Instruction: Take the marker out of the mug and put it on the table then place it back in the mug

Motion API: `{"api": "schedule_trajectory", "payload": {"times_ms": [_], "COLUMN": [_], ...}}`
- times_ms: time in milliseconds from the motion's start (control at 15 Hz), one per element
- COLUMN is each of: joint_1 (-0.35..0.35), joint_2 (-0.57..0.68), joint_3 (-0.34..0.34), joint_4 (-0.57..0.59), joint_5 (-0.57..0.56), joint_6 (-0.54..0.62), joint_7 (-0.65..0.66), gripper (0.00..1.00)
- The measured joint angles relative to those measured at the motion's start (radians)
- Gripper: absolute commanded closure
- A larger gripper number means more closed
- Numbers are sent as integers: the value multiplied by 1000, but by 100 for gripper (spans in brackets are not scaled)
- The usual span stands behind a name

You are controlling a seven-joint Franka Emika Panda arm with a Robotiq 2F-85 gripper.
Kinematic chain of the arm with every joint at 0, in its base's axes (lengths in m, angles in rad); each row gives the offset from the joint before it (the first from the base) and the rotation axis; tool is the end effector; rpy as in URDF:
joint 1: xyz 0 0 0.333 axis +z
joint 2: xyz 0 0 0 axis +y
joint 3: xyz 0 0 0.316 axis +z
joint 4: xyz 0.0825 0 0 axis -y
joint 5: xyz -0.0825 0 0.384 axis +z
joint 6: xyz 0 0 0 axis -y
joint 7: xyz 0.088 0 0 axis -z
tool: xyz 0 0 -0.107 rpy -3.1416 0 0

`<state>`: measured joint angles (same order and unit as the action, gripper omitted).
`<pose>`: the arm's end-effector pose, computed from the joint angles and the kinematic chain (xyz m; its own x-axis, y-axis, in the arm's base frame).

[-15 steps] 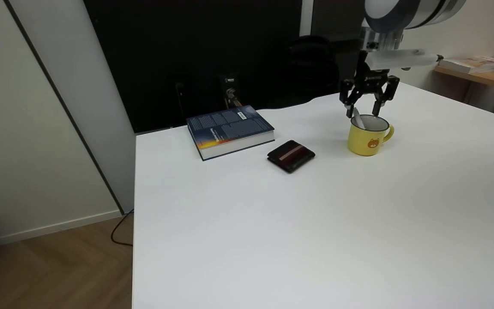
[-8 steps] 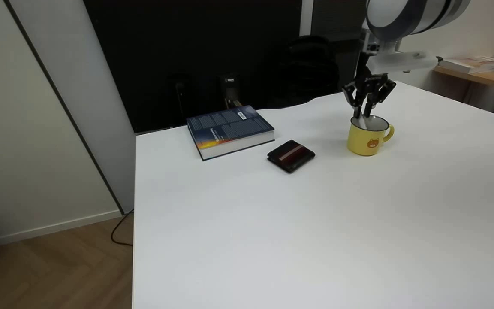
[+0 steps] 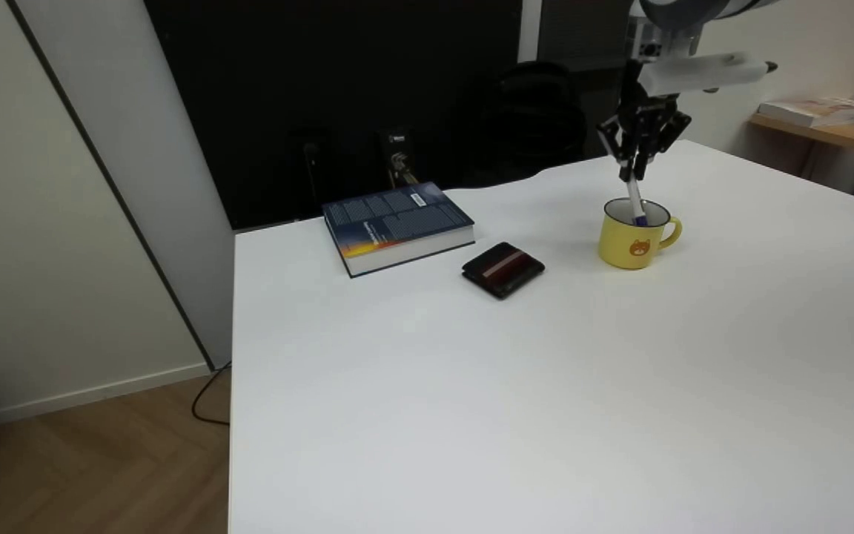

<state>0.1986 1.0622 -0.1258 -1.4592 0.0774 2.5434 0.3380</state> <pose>0.6956 0.0634 0.0494 0.9648 -0.2583 0.0504 -0.2607 -0.9641 0.0505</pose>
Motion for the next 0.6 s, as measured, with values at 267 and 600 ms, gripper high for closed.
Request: {"api": "schedule_trajectory", "payload": {"times_ms": [267,600], "joint_1": [-12,-75], "joint_2": [-147,-269], "joint_3": [-3,9], "joint_4": [-78,-240], "joint_5": [0,8], "joint_6": [-133,-262], "joint_7": [0,-5], "gripper": [95,95]}}
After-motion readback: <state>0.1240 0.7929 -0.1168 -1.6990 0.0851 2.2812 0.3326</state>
